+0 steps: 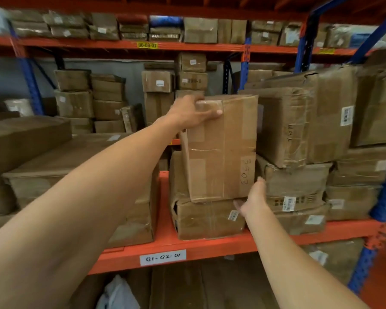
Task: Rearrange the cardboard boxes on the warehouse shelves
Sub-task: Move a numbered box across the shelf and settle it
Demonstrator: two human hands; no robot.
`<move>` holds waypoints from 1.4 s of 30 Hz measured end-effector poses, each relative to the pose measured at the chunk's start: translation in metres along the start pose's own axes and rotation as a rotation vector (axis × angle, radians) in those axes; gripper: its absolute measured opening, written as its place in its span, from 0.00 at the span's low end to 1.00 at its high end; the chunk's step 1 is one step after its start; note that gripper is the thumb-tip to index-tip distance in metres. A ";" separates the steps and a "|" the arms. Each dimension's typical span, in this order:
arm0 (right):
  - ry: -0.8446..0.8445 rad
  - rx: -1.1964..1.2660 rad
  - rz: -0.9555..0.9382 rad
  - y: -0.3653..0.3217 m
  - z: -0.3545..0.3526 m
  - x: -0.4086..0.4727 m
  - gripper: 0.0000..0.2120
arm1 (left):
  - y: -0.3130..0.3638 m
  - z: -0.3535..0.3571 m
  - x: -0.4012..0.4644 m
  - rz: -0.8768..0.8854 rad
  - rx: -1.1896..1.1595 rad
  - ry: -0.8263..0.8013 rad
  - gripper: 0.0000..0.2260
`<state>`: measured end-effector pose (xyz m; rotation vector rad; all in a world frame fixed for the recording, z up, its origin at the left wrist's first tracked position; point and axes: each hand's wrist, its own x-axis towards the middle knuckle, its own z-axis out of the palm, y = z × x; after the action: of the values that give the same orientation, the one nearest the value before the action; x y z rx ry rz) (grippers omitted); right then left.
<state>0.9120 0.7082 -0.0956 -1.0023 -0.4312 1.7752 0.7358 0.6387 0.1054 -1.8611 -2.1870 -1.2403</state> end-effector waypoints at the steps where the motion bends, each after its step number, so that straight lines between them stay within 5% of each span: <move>1: 0.005 0.033 0.017 0.000 0.003 0.001 0.33 | -0.001 -0.001 -0.001 -0.017 -0.030 0.012 0.41; 6: 0.092 0.138 0.102 0.002 0.020 -0.004 0.34 | 0.001 -0.011 -0.005 -0.123 -0.150 0.111 0.36; 12: 0.036 0.153 0.080 0.010 0.035 -0.017 0.17 | -0.030 -0.031 -0.007 -0.378 -0.341 0.401 0.25; 17: -0.176 0.154 -0.031 0.022 0.058 -0.030 0.20 | -0.067 -0.047 -0.039 -0.629 -1.084 0.247 0.22; 21: -0.301 0.003 -0.035 0.009 0.080 -0.034 0.22 | -0.100 -0.043 -0.054 -0.615 -1.367 0.375 0.23; 26: -0.263 -0.099 -0.132 -0.025 0.094 -0.031 0.18 | -0.113 -0.024 -0.072 -0.580 -1.457 0.620 0.21; 33: -0.178 -0.297 -0.286 -0.042 0.094 -0.026 0.25 | -0.138 0.043 -0.105 -0.632 -1.685 0.715 0.19; 37: -0.214 -0.426 -0.349 -0.026 0.103 -0.025 0.15 | -0.170 0.073 -0.123 -0.774 -1.684 0.785 0.21; 39: -0.243 -0.468 -0.359 -0.017 0.115 -0.028 0.13 | -0.184 0.064 -0.127 -0.885 -1.660 0.717 0.23; 42: -0.272 -0.467 -0.364 -0.006 0.129 -0.026 0.13 | -0.205 0.021 -0.132 -1.117 -1.245 0.277 0.21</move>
<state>0.8170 0.7074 -0.0039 -0.9200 -1.1647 1.5082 0.6125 0.5463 -0.0841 -0.0164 -2.4072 -3.2422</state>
